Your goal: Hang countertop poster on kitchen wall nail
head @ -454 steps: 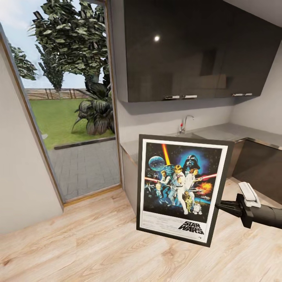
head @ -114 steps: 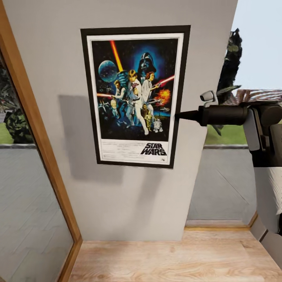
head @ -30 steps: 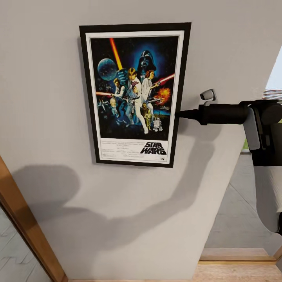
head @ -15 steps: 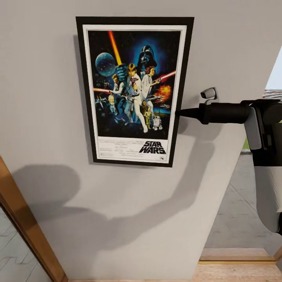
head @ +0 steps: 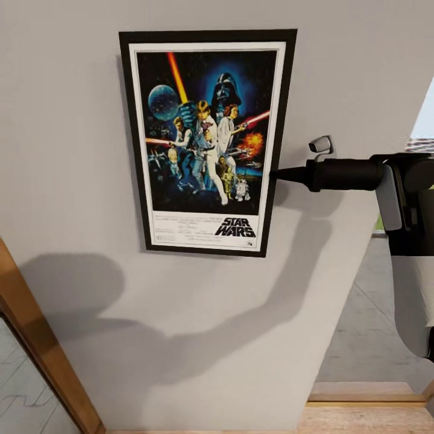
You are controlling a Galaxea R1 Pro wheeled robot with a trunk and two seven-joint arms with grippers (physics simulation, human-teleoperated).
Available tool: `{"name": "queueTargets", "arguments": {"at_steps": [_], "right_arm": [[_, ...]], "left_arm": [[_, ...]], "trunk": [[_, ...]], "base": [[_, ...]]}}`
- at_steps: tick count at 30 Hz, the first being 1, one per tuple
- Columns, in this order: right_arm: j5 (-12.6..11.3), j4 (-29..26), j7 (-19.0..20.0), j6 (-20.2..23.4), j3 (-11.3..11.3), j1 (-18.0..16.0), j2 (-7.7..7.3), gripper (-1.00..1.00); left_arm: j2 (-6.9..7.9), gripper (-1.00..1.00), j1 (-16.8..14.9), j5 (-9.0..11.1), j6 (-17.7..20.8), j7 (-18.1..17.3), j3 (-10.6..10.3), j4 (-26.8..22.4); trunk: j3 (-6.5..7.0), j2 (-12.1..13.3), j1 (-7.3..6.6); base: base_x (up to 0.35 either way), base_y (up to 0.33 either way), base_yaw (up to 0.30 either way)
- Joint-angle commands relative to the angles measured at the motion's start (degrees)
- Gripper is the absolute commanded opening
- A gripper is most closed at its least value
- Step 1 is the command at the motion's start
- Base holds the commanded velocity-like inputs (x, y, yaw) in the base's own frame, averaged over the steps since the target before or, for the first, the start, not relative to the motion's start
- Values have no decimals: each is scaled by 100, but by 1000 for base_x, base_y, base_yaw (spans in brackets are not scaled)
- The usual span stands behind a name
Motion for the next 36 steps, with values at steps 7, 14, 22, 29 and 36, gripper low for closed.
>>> {"name": "queueTargets", "arguments": {"at_steps": [7,14,22,29,36], "right_arm": [[-3,2,8,36,8,-7,-3,-100],[-50,2,8,36,8,-6,-3,-100],[-170,2,8,41,1,-7,-3,-100],[-190,2,8,40,-1,-6,-3,-100],[-194,2,7,39,-1,-6,-3,-100]], "left_arm": [[-3,100,-4,44,-29,0,-48,-12],[-4,100,-4,44,-29,1,-48,-12],[-5,100,-4,44,-29,1,-48,-11],[-5,100,-4,44,-29,1,-48,-11],[-5,100,-4,44,-29,1,-48,-11]], "trunk": [[-10,-11,4],[-10,-11,4],[-10,-11,4],[-10,-11,4],[-10,-11,4]], "base": [[0,111,0],[4,37,0],[37,79,0],[6,27,0],[1,107,0]]}}
